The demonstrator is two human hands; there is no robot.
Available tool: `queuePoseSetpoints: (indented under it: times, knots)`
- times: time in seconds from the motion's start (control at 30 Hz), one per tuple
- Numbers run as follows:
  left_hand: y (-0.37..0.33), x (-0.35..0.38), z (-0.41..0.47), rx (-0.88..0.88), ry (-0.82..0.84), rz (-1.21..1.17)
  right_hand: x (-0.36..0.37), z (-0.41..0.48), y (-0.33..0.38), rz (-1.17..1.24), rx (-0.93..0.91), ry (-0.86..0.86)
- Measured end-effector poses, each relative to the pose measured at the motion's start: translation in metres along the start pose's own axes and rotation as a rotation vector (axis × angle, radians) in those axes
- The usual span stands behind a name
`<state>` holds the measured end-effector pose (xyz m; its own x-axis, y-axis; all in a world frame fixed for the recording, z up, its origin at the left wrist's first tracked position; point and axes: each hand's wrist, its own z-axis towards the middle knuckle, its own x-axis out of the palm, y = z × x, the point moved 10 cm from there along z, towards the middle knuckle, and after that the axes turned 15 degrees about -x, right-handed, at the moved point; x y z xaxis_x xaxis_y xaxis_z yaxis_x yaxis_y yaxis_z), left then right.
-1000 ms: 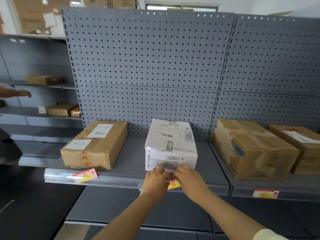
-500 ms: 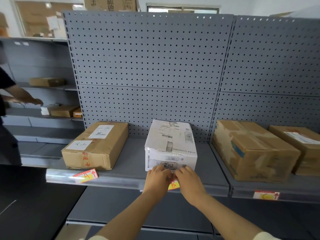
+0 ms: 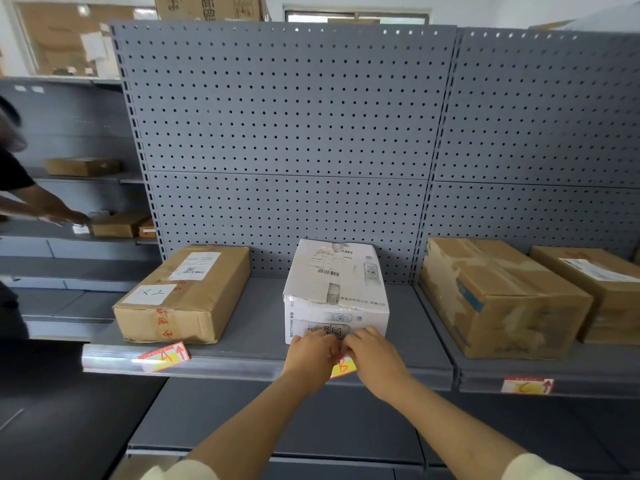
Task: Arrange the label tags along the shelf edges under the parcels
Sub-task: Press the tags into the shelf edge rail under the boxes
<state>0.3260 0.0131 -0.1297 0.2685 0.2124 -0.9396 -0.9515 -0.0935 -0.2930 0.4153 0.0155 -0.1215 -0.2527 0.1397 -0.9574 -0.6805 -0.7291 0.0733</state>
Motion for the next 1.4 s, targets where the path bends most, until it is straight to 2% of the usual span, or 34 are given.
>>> queuePoseSetpoints:
  times: [0.2, 0.33, 0.73, 0.9, 1.4]
  knots:
    - [0.002, -0.004, -0.001, 0.071, -0.045, 0.069, -0.002, -0.003, 0.008, 0.032, -0.012, -0.065]
    - [0.004, -0.004, -0.008, 0.096, -0.096, 0.11, 0.001, -0.002, 0.02, -0.059, -0.098, -0.027]
    - [0.025, 0.003, -0.032, 0.138, -0.098, 0.178, 0.01, -0.009, 0.031, -0.173, -0.181, 0.047]
    - [0.021, 0.01, -0.039, 0.212, -0.098, 0.202, 0.013, -0.01, 0.032, -0.159, -0.168, 0.056]
    - [0.025, 0.016, -0.041, 0.132, -0.098, 0.155, 0.016, -0.014, 0.028, 0.016, -0.092, -0.012]
